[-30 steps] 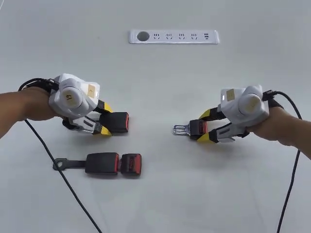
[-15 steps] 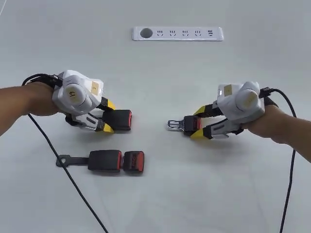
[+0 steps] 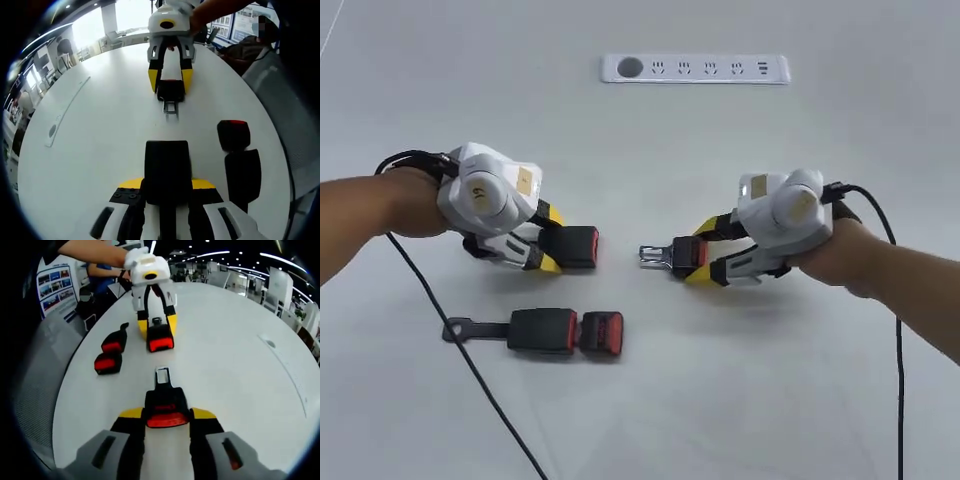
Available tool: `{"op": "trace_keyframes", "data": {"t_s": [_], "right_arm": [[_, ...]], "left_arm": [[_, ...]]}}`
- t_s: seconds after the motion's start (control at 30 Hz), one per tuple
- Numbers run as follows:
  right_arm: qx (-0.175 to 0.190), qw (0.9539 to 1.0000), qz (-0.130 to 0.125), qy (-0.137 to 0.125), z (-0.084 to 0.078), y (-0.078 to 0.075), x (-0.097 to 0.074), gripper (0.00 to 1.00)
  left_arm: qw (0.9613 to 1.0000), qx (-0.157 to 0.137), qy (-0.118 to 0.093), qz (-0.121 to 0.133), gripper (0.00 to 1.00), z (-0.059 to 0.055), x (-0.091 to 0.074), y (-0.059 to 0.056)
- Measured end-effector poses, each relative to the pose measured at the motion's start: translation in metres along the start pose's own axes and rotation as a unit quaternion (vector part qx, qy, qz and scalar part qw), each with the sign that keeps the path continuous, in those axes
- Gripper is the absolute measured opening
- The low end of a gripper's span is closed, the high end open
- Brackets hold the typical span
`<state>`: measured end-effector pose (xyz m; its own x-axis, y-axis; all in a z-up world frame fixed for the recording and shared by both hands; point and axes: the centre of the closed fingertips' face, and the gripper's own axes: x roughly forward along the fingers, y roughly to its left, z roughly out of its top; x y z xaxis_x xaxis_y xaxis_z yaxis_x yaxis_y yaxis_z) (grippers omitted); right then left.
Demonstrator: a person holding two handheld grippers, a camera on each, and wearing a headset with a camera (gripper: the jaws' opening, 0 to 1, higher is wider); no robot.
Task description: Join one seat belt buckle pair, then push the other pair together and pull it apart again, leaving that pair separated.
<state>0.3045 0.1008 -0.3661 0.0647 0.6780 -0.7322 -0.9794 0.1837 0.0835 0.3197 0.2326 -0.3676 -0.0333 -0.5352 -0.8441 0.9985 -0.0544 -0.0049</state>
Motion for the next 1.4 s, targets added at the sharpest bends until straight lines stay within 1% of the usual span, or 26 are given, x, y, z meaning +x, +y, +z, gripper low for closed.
{"op": "trace_keyframes", "data": {"t_s": [0.17, 0.3, 0.4, 0.53, 0.7, 0.83, 1.07, 1.2, 1.23, 1.33, 1.4], "right_arm": [[-0.003, 1.0000, 0.002, -0.009, 0.010, 0.001, 0.010, 0.33], [-0.005, 0.9999, -0.001, -0.015, 0.019, 0.000, 0.018, 0.33], [-0.010, 0.9998, 0.000, -0.015, 0.025, 0.000, 0.025, 0.33], [-0.013, 0.9999, -0.003, -0.008, 0.029, -0.004, 0.031, 0.33], [-0.014, 0.9999, -0.002, 0.000, 0.031, -0.006, 0.035, 0.33], [-0.021, 0.9997, -0.002, 0.008, 0.031, -0.007, 0.037, 0.33], [-0.028, 0.9995, 0.002, 0.013, 0.030, -0.007, 0.038, 0.33], [-0.035, 0.9993, 0.001, 0.009, 0.042, -0.005, 0.049, 0.33], [-0.038, 0.9991, 0.001, 0.019, 0.041, -0.006, 0.048, 0.33], [-0.034, 0.9994, 0.002, 0.011, 0.039, -0.005, 0.046, 0.33], [-0.030, 0.9995, 0.001, 0.012, 0.040, -0.005, 0.047, 0.33]], "left_arm": [[1.0000, 0.000, 0.000, 0.000, 0.34, 0.000, 0.000, 0.000], [1.0000, 0.001, 0.002, 0.000, 0.34, 0.000, 0.001, 0.000], [1.0000, 0.001, 0.004, 0.000, 0.34, 0.000, 0.001, 0.001], [1.0000, 0.001, 0.005, 0.000, 0.34, 0.000, 0.001, 0.001], [1.0000, 0.002, 0.005, -0.001, 0.34, 0.000, 0.000, 0.001], [1.0000, 0.002, 0.006, -0.001, 0.34, 0.000, 0.000, 0.000], [1.0000, 0.002, 0.005, -0.001, 0.34, 0.000, 0.000, 0.000], [0.9999, 0.005, 0.009, -0.003, 0.34, 0.001, 0.001, 0.000], [0.9999, 0.006, 0.011, -0.003, 0.34, 0.000, 0.001, 0.000], [1.0000, 0.005, 0.008, -0.003, 0.34, 0.000, 0.001, 0.001], [0.9999, 0.005, 0.009, -0.004, 0.34, 0.000, 0.002, 0.001]]}}
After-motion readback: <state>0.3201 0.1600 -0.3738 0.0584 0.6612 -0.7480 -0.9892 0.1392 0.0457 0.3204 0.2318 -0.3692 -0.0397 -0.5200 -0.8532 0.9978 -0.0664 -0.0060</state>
